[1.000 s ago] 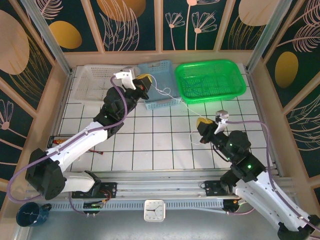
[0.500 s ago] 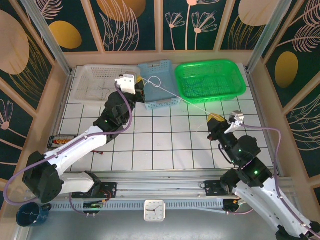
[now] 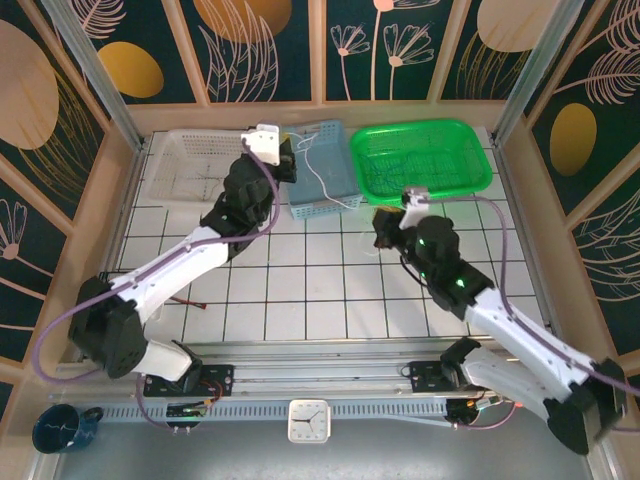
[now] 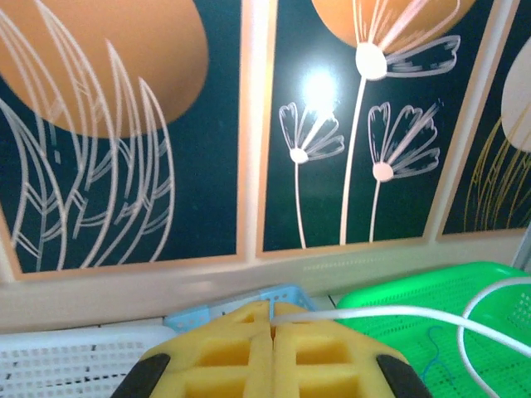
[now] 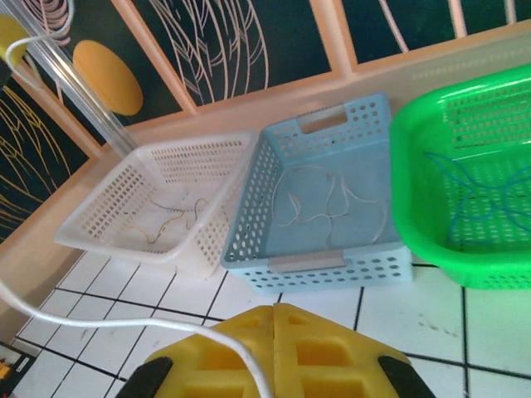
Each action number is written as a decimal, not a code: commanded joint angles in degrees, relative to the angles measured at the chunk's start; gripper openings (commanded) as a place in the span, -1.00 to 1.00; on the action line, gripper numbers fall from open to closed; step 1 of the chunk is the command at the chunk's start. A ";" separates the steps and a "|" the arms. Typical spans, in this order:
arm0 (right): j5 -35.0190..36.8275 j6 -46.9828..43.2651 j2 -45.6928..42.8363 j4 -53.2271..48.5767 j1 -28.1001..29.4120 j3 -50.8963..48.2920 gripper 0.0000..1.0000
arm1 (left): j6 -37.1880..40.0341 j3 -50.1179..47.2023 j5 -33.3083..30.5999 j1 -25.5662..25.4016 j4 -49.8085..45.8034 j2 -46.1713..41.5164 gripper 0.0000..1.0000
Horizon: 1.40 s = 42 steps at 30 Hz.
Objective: Untangle the cables
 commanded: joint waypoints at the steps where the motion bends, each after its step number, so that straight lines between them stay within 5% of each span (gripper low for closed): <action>1: -2.94 -0.46 8.88 6.77 -1.70 6.76 -1.00 | -0.41 5.26 3.52 1.68 -3.55 5.45 -1.00; 16: -12.03 4.24 47.15 14.59 -9.63 29.85 -1.00 | -7.26 28.42 8.14 8.93 -9.18 27.81 -1.00; 17: -12.68 4.65 49.62 14.36 -10.13 31.35 -0.90 | -7.26 30.52 8.15 9.20 -9.92 29.18 -1.00; 20: -17.12 6.36 53.28 14.66 -11.87 34.33 -0.04 | -7.37 37.67 8.42 10.04 -13.51 33.38 -1.00; 25: -20.56 7.88 50.36 16.66 -12.75 32.38 0.48 | -6.67 48.55 9.40 10.54 -18.61 39.57 -1.00; 34: -21.44 8.63 37.96 18.62 -12.72 22.86 0.53 | -5.83 54.85 10.28 10.54 -23.21 44.12 -1.00; 42: -16.90 5.58 22.73 11.67 -12.82 16.01 0.55 | -6.84 41.02 10.82 10.54 -19.48 39.62 -1.00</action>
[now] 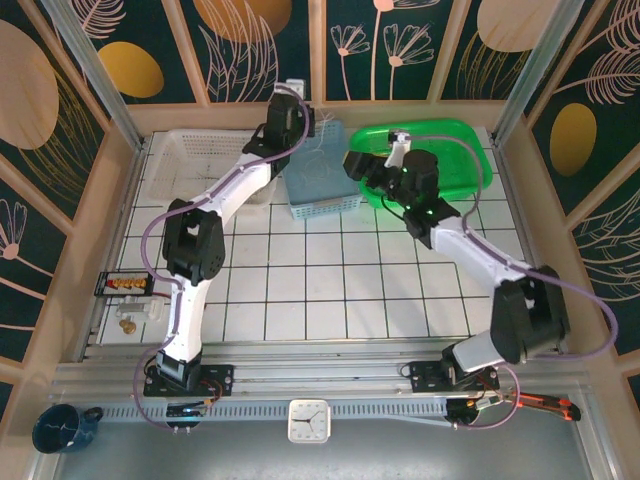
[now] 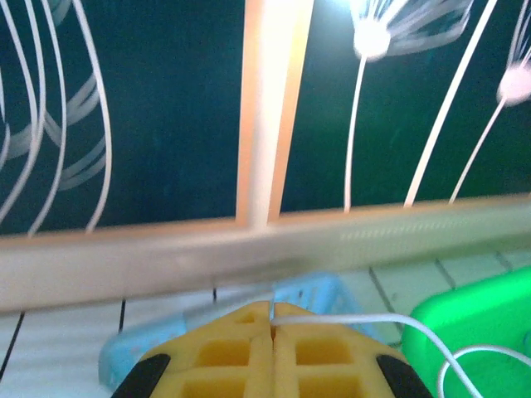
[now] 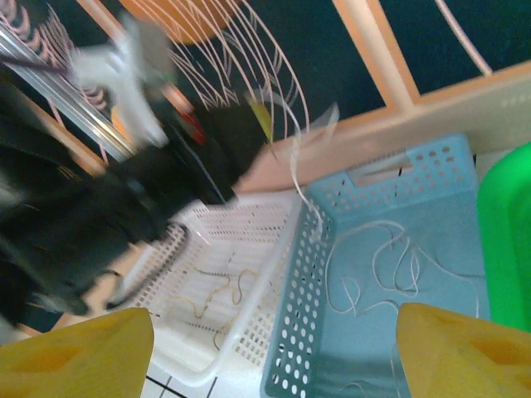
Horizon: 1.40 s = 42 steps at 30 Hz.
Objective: Untangle the cables
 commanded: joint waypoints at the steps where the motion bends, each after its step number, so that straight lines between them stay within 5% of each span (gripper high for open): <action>1: 3.08 -1.93 -6.26 -3.52 -0.09 -2.47 0.57 | -0.72 -7.39 1.03 0.16 2.26 -3.44 -1.00; 3: 3.75 -2.40 -9.19 -5.48 -0.24 -3.45 0.58 | -1.31 -11.44 1.44 0.16 3.64 -4.93 -0.81; 6: 4.72 -3.01 -12.90 -7.94 -0.43 -4.77 0.61 | -1.57 -14.99 1.89 0.16 4.60 -7.45 0.30; 9: 5.58 -3.46 -15.95 -9.71 -0.54 -6.18 0.62 | -0.79 -14.93 2.39 0.16 3.25 -9.80 0.96; 17: 8.12 -3.55 -22.88 -12.34 -1.09 -10.48 0.70 | -0.68 -12.35 6.87 0.16 -4.27 -14.00 0.98; 26: 24.95 -7.11 -34.57 -17.53 -1.57 -18.80 0.99 | -5.37 -40.41 8.32 0.15 8.69 -36.33 0.98; 32: 44.35 -8.08 -39.25 -9.83 -2.97 -30.13 0.98 | -5.48 -68.38 -3.84 0.16 27.28 -56.36 0.97; 42: 50.99 -14.62 -35.84 6.05 -12.27 -42.60 0.99 | 3.06 -92.95 -20.47 4.59 43.67 -70.39 0.98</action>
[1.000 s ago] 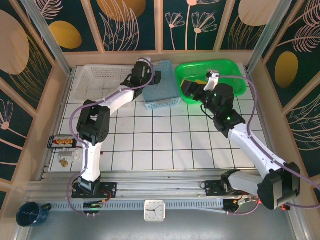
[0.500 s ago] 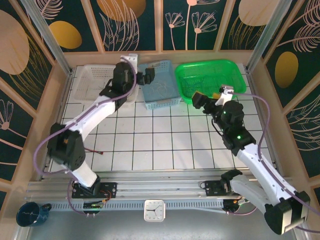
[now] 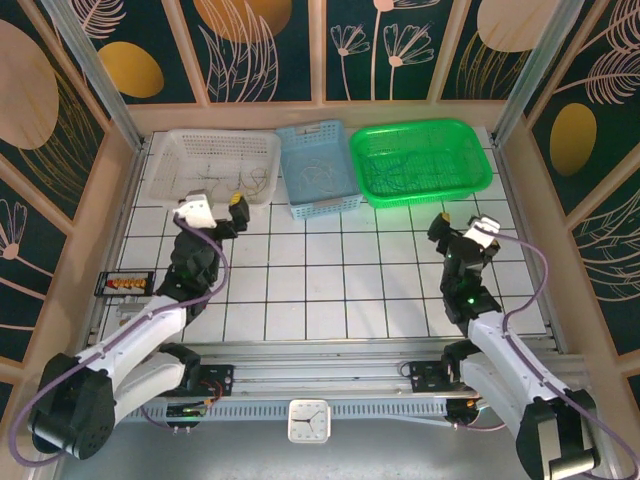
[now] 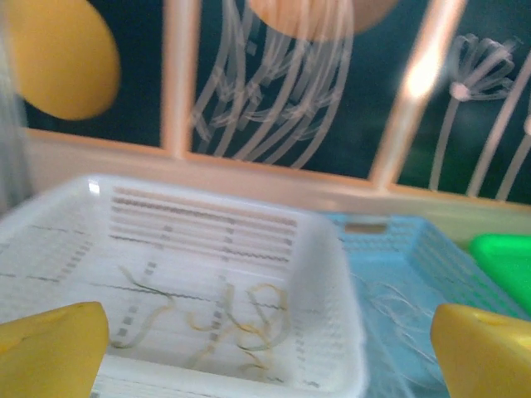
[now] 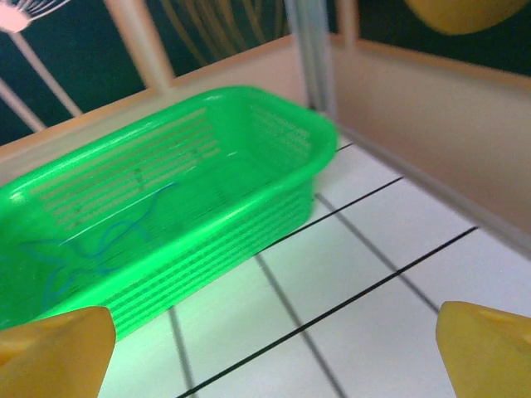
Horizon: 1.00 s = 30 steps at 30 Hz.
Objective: Untangle the cables
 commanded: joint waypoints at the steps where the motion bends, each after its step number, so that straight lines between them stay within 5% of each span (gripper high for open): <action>1: 4.82 -4.01 1.64 10.69 -2.89 -2.86 0.98 | 3.72 -5.46 -9.59 2.74 10.25 0.44 0.98; 10: 0.47 -7.37 14.08 22.39 -9.10 -6.22 0.99 | 5.78 -13.38 -12.36 11.30 28.29 13.28 0.98; 16: -12.03 -11.46 22.78 42.04 -9.29 -10.50 0.99 | 11.14 -15.03 -2.14 14.18 42.53 25.13 0.98; 23: -20.54 -15.98 34.55 60.23 -10.20 -10.74 0.99 | 9.88 -11.18 5.30 17.35 37.21 27.85 0.97; 27: -20.06 -17.56 48.61 78.90 -10.21 -12.01 0.98 | 8.47 -11.15 12.02 20.22 38.44 30.19 0.97; 30: -25.80 -15.78 45.20 63.32 -12.22 -6.90 0.99 | 8.97 -10.66 13.62 20.32 37.61 30.78 0.98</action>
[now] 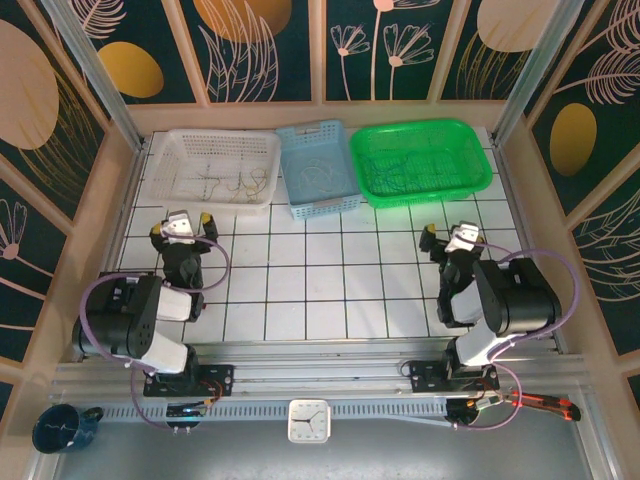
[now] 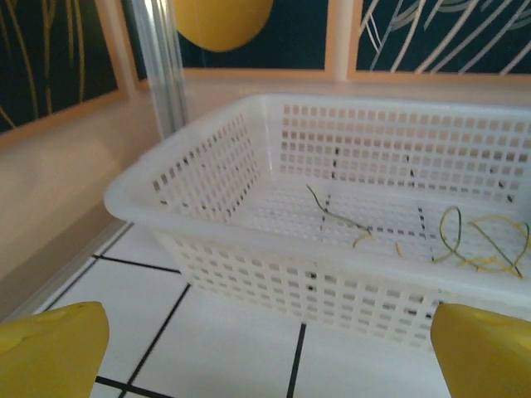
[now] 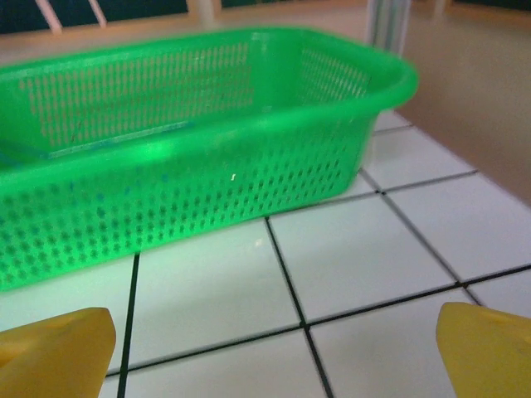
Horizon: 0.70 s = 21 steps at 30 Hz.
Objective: Untangle the cables
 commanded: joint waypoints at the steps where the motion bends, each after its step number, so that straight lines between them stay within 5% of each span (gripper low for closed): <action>1: -5.59 0.33 -0.63 -0.26 -3.04 5.23 0.98 | -0.89 1.10 5.55 0.74 1.43 0.54 0.98; 3: -11.14 2.23 -1.42 -3.22 -6.06 5.90 0.99 | -1.29 1.71 6.45 1.28 -0.03 0.40 0.98; 21: -10.88 1.15 -1.22 -3.62 -5.00 6.32 0.99 | -1.88 2.59 7.73 2.08 -1.24 0.87 0.98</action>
